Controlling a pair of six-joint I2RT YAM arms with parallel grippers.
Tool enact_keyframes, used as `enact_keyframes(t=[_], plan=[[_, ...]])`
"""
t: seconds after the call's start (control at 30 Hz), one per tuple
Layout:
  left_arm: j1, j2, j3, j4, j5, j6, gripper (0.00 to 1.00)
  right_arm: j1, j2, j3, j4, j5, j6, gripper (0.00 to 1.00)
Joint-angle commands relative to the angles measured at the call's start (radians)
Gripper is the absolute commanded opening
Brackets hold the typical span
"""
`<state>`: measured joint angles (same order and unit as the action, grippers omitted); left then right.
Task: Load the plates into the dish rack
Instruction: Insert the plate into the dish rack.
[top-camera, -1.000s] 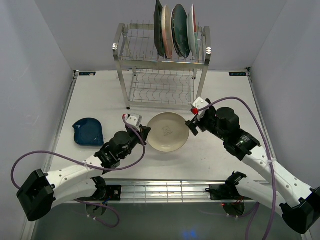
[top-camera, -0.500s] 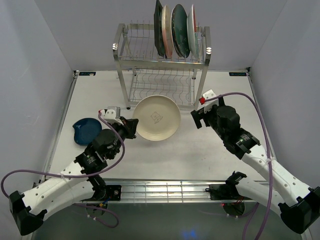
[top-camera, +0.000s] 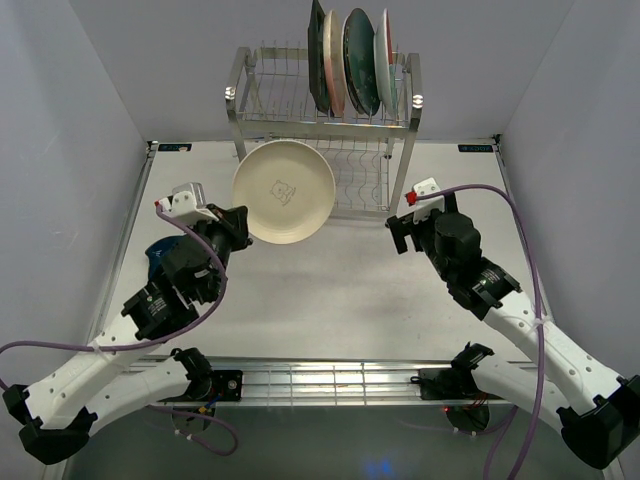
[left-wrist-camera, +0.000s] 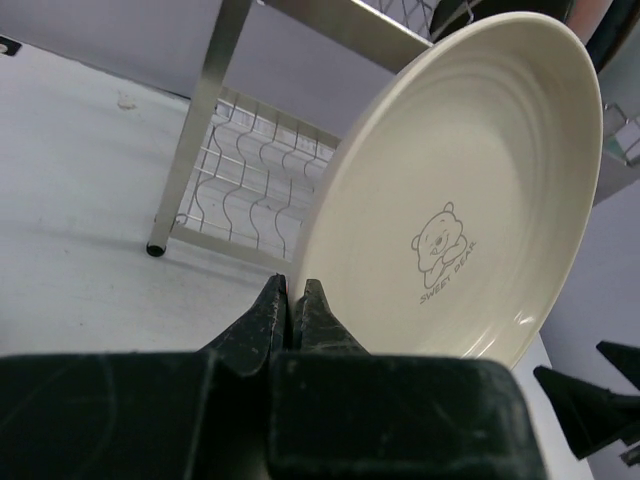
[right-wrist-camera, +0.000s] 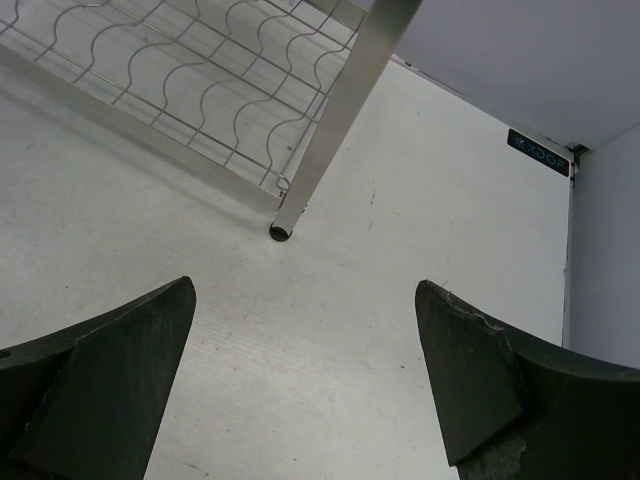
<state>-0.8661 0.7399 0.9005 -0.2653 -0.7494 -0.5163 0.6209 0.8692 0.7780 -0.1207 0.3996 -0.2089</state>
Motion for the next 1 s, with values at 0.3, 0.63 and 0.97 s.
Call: enact_keyframes(t=[0.3,0.63,0.97], plan=[[0.003,0.131,0.256,-0.061,-0.369,-0.099,0.0,-0.006,0.016,-0.014,0.055,0.036,0.019,0.96],[0.003,0.26,0.385,0.245,-0.514,0.214,0.0,-0.006,0.025,-0.016,0.053,0.038,0.017,0.97],[0.006,0.446,0.555,0.514,-0.561,0.495,0.0,-0.004,0.028,-0.016,0.056,0.045,0.014,0.98]])
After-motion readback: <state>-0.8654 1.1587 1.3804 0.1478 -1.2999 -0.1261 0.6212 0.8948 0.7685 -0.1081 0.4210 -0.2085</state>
